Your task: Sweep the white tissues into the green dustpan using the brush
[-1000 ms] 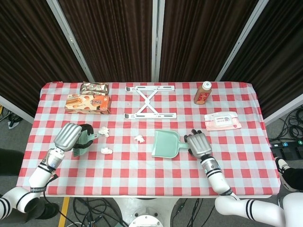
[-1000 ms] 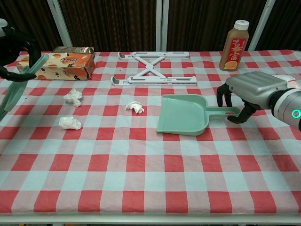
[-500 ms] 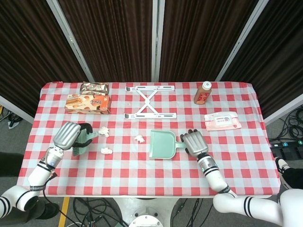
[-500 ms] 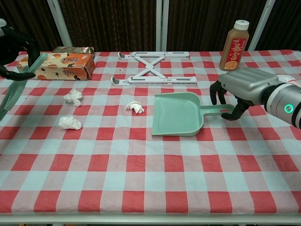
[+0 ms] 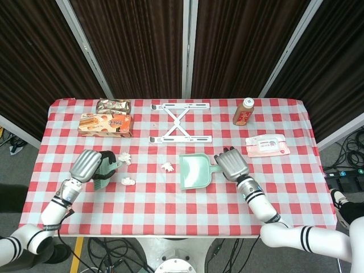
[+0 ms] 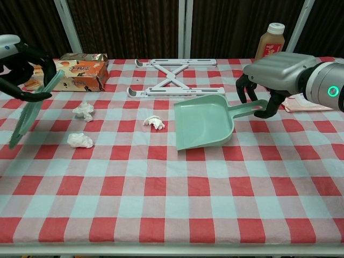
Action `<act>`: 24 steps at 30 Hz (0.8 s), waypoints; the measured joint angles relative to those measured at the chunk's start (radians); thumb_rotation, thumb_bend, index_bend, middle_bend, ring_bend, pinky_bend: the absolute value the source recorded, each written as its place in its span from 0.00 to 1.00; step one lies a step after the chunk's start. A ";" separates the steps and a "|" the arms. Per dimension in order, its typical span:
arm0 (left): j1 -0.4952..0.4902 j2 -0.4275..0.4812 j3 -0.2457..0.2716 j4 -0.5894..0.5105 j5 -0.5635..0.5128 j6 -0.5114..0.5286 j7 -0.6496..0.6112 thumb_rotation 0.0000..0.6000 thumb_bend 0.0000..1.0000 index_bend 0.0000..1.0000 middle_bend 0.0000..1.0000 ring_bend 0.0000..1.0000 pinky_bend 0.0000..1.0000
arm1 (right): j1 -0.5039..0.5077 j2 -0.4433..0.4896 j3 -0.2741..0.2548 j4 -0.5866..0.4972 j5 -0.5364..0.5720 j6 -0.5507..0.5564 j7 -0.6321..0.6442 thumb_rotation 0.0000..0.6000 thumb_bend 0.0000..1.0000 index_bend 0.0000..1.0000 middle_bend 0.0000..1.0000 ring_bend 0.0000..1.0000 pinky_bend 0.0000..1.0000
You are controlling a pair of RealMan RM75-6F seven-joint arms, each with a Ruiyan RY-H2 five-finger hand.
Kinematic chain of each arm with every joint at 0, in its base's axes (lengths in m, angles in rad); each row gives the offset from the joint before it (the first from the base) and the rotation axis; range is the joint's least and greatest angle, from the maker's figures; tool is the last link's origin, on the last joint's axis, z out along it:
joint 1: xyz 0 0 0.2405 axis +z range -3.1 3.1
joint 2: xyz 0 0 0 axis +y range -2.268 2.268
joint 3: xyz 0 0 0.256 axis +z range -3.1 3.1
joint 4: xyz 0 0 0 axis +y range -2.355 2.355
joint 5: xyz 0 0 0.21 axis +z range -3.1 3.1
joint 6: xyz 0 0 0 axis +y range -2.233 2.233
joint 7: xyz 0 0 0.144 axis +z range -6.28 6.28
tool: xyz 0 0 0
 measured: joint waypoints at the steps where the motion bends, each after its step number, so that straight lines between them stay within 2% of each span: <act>1: -0.005 -0.011 -0.004 0.011 0.000 -0.002 -0.006 1.00 0.42 0.56 0.57 0.80 0.90 | 0.007 0.000 -0.003 0.001 0.009 -0.002 -0.003 1.00 0.39 0.61 0.59 0.29 0.35; 13: -0.098 -0.118 -0.053 0.222 -0.025 -0.101 -0.085 1.00 0.42 0.56 0.57 0.79 0.90 | 0.054 -0.020 -0.030 0.017 0.055 0.006 -0.007 1.00 0.39 0.62 0.60 0.29 0.35; 18: -0.143 -0.136 -0.053 0.283 -0.023 -0.169 -0.173 1.00 0.42 0.56 0.57 0.78 0.89 | 0.069 -0.035 -0.037 0.023 0.069 0.018 -0.009 1.00 0.39 0.62 0.60 0.30 0.35; 24: -0.197 -0.175 -0.034 0.362 0.020 -0.199 -0.300 1.00 0.42 0.56 0.57 0.77 0.89 | 0.085 -0.062 -0.038 0.039 0.087 0.035 -0.014 1.00 0.39 0.62 0.60 0.30 0.35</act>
